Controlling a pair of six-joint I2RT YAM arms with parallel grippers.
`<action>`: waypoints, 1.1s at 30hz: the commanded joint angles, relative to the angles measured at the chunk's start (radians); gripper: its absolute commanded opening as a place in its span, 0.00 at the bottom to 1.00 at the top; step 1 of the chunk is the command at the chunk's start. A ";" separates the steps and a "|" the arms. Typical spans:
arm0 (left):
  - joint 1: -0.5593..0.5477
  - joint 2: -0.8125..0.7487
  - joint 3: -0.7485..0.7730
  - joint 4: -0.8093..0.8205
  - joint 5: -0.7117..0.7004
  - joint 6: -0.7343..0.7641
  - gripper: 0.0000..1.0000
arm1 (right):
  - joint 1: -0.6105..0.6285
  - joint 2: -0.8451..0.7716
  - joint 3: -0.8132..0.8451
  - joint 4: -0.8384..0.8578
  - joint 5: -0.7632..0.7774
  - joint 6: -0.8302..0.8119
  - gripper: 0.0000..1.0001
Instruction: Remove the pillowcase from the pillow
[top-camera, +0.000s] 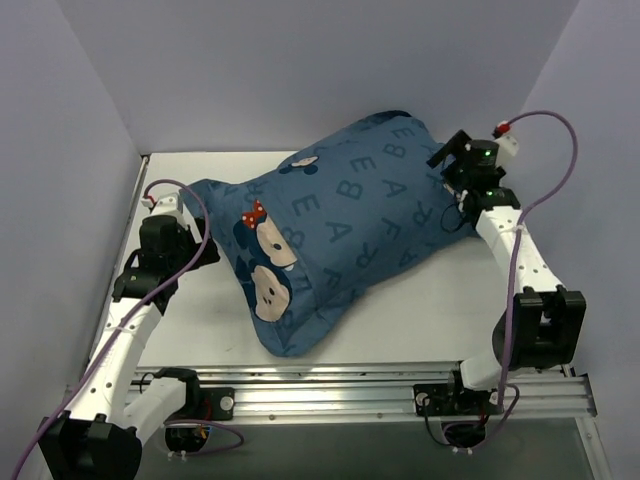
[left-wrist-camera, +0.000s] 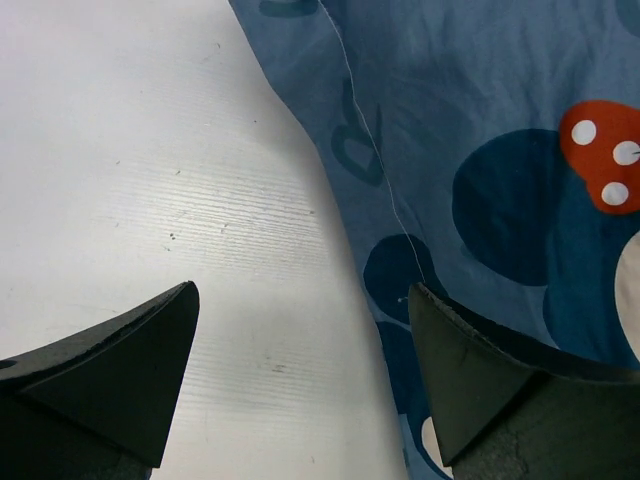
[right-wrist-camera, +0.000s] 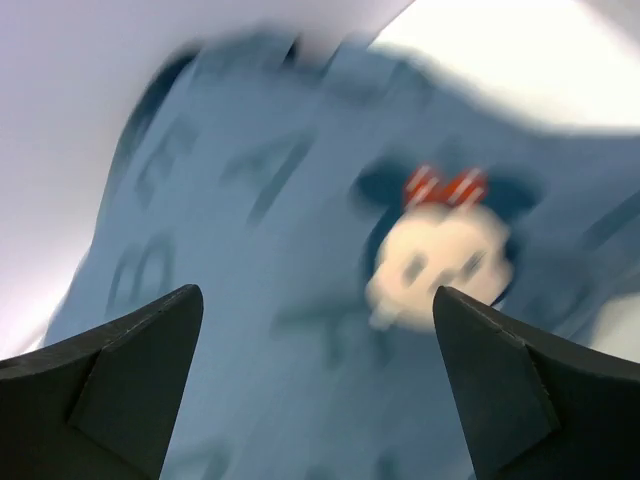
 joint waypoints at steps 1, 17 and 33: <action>0.000 -0.015 0.024 0.055 0.027 0.017 0.94 | 0.149 -0.085 -0.079 -0.049 -0.014 0.043 0.97; 0.000 0.383 0.477 0.169 0.206 -0.033 0.94 | 0.317 -0.303 -0.569 0.196 -0.159 0.313 1.00; -0.176 0.744 0.371 0.466 0.350 -0.251 0.94 | 0.079 -0.211 -0.566 0.293 -0.293 0.197 0.98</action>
